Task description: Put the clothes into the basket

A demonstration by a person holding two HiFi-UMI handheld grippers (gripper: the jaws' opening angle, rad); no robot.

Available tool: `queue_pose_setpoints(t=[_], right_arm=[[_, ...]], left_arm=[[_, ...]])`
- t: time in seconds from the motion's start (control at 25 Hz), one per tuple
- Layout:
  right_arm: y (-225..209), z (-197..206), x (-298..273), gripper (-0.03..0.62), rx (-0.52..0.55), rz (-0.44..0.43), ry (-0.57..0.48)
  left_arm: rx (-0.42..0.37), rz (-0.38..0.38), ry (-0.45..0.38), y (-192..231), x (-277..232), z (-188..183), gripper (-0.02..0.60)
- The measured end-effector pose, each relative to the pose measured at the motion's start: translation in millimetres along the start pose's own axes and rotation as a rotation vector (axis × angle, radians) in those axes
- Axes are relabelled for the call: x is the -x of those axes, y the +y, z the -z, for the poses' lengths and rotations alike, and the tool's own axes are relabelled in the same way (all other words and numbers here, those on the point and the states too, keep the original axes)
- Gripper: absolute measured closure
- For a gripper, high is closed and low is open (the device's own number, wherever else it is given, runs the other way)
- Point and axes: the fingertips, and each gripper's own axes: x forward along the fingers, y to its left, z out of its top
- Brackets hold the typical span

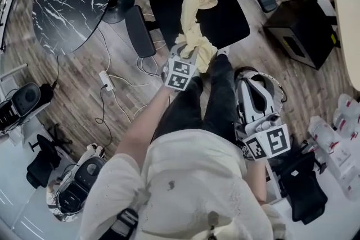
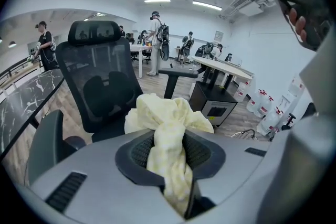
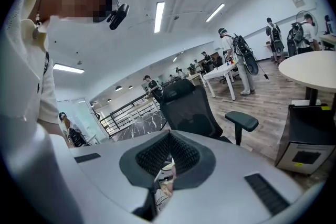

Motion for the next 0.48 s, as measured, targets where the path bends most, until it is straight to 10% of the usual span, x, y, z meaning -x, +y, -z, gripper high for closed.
queue_pose_setpoints(t=[0.48], right_arm=[[40.0, -20.3, 18.7, 0.586, 0.085, -0.009, -0.038]], left_arm=[[0.002, 0.01, -0.04, -13.1, 65.5, -4.6, 0.469]])
